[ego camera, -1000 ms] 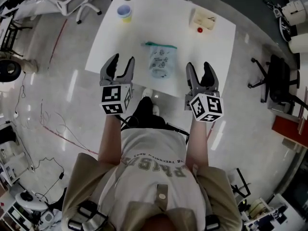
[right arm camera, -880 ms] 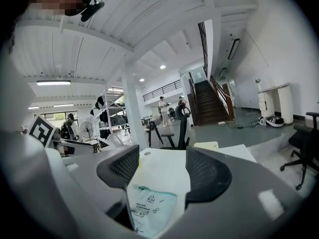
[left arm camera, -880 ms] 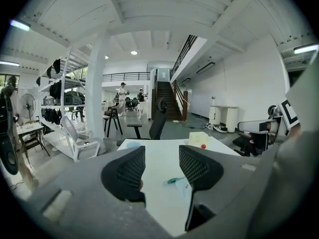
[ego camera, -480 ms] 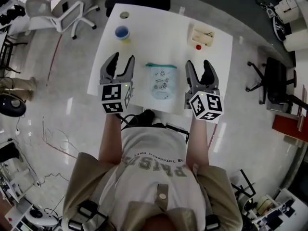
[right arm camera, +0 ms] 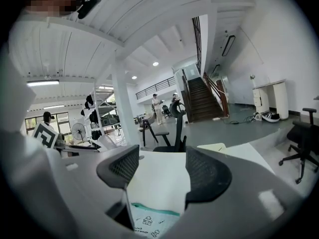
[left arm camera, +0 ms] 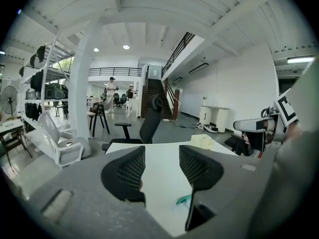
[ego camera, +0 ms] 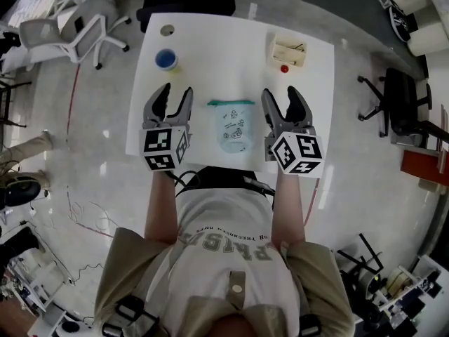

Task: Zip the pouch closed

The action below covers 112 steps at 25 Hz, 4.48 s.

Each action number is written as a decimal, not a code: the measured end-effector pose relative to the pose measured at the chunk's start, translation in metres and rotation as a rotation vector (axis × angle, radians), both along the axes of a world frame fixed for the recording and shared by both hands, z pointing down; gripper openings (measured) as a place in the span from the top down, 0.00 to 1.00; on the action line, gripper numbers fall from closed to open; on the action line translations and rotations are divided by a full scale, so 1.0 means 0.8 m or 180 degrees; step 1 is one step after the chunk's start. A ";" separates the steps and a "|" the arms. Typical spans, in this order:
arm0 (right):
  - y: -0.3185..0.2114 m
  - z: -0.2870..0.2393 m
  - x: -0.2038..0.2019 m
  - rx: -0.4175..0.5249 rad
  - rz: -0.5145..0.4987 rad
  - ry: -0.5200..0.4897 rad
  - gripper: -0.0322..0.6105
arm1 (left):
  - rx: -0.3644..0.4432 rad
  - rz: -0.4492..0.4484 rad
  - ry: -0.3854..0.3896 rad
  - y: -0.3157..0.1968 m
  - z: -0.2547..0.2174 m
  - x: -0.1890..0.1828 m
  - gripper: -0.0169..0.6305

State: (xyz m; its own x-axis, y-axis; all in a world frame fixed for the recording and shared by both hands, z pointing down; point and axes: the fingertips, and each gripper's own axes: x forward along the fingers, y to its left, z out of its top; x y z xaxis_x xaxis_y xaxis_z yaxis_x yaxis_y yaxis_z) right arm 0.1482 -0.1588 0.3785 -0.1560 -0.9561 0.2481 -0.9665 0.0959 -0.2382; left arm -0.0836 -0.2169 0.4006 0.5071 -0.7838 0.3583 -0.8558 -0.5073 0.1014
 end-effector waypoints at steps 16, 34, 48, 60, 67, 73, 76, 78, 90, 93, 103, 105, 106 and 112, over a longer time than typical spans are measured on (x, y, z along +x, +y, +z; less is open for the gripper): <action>-0.005 0.120 0.012 -0.0728 -0.0241 -0.0174 0.53 | -0.0850 0.0166 -0.0235 0.037 0.144 0.046 0.59; -0.013 0.177 0.005 -0.0938 -0.0692 -0.0108 0.53 | -0.1356 0.0458 -0.0744 0.049 0.264 0.062 0.59; -0.030 0.176 0.004 -0.0884 -0.0859 0.0028 0.53 | -0.1319 0.0588 -0.0897 0.047 0.285 0.073 0.74; -0.049 0.186 0.014 -0.1304 -0.0644 -0.0218 0.53 | -0.1296 0.0651 -0.0838 0.050 0.278 0.074 0.93; -0.077 0.187 -0.027 -0.1627 -0.0765 -0.0387 0.53 | -0.1195 0.0686 -0.0738 0.049 0.265 0.078 0.94; -0.095 0.198 -0.093 -0.2003 -0.1193 -0.0508 0.53 | -0.1116 0.0716 -0.0649 0.049 0.253 0.081 0.94; -0.098 0.220 -0.121 -0.2312 -0.1334 -0.0711 0.53 | -0.1095 0.0735 -0.0615 0.048 0.249 0.083 0.94; -0.099 0.236 -0.133 -0.2520 -0.1362 -0.0913 0.53 | -0.1102 0.0758 -0.0601 0.048 0.251 0.086 0.94; -0.084 0.302 -0.165 -0.3347 -0.1479 -0.1090 0.53 | -0.1011 0.0908 -0.0634 0.042 0.244 0.097 0.94; -0.080 0.306 -0.166 -0.3428 -0.1509 -0.1114 0.53 | -0.0988 0.0946 -0.0638 0.042 0.241 0.101 0.94; -0.077 0.317 -0.163 -0.3632 -0.1555 -0.0890 0.63 | -0.0997 0.1005 -0.0683 0.047 0.241 0.106 0.94; -0.074 0.318 -0.162 -0.3682 -0.1602 -0.0796 0.64 | -0.1009 0.1002 -0.0690 0.048 0.241 0.108 0.94; -0.073 0.318 -0.161 -0.3707 -0.1624 -0.0753 0.65 | -0.1015 0.1004 -0.0696 0.048 0.241 0.109 0.94; -0.062 0.323 -0.159 -0.3782 -0.1686 -0.0586 0.72 | -0.1043 0.1058 -0.0776 0.055 0.246 0.115 0.94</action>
